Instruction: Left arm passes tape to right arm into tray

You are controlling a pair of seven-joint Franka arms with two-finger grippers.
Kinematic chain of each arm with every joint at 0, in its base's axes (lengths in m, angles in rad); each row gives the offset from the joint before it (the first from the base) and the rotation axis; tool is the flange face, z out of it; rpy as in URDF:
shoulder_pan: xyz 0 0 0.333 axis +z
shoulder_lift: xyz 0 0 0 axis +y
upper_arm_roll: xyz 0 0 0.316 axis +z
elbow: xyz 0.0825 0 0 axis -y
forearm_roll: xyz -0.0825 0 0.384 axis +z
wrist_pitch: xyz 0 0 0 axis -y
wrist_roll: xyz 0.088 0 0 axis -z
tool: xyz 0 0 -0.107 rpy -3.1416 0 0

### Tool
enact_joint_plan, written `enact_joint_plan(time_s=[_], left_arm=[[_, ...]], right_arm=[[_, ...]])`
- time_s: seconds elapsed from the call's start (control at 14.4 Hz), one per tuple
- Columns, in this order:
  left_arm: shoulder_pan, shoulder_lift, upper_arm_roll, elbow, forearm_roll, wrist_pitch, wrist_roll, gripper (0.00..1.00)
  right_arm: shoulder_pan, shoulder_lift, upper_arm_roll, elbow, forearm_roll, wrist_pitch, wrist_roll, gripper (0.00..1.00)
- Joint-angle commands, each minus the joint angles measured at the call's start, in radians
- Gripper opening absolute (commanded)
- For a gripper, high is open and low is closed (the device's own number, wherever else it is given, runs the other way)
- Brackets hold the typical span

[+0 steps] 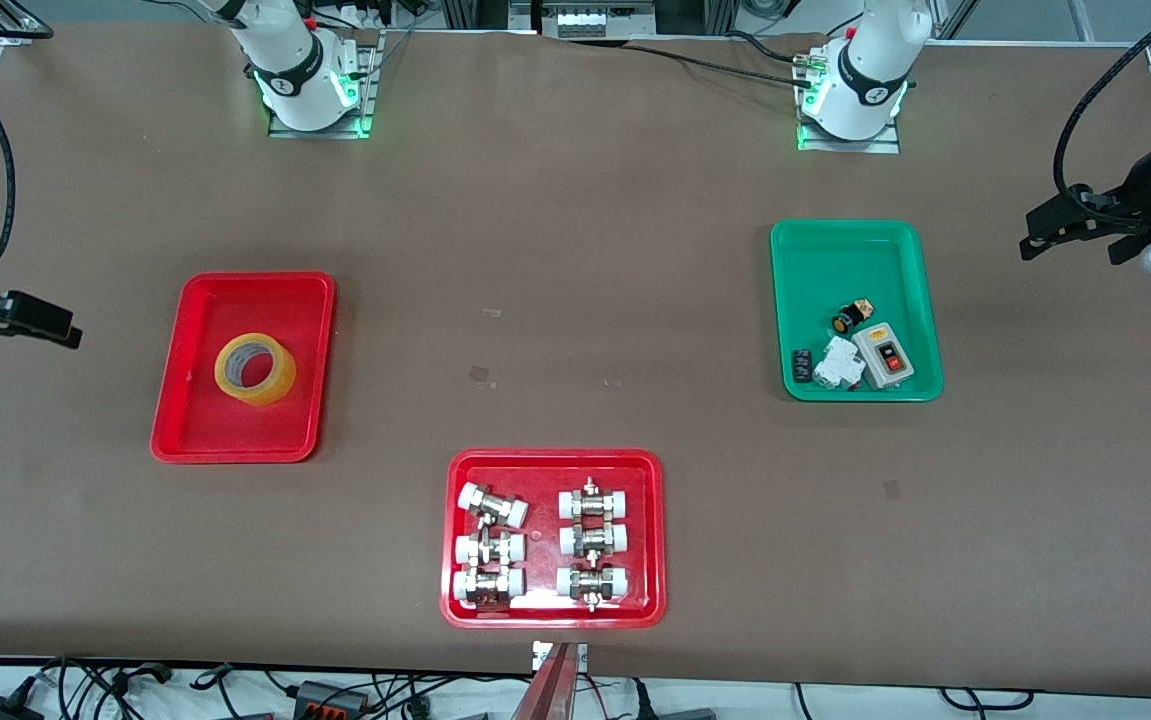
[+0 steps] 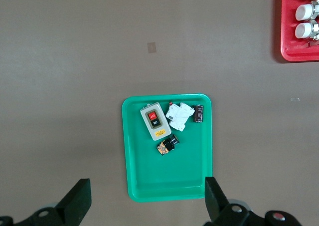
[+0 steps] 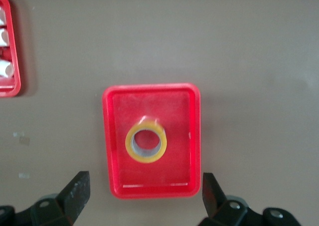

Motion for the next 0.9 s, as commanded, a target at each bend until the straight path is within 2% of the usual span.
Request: enact_joint_plan(time_s=[0.0, 0.63, 0.83], left_arm=[[0.002, 0.019, 0.000, 0.038, 0.002, -0.027, -0.006, 1.00], [0.002, 0.019, 0.001, 0.038, 0.002, -0.030, -0.006, 1.00], [0.002, 0.019, 0.001, 0.038, 0.002, -0.031, -0.006, 1.00]], right_arm=[[0.000, -0.057, 0.003, -0.106, -0.019, 0.083, 0.020, 1.00], [-0.002, -0.273, 0.000, -0.390, -0.011, 0.139, 0.020, 1.00], [0.000, -0.295, 0.006, -0.412, -0.009, 0.130, 0.006, 1.00]])
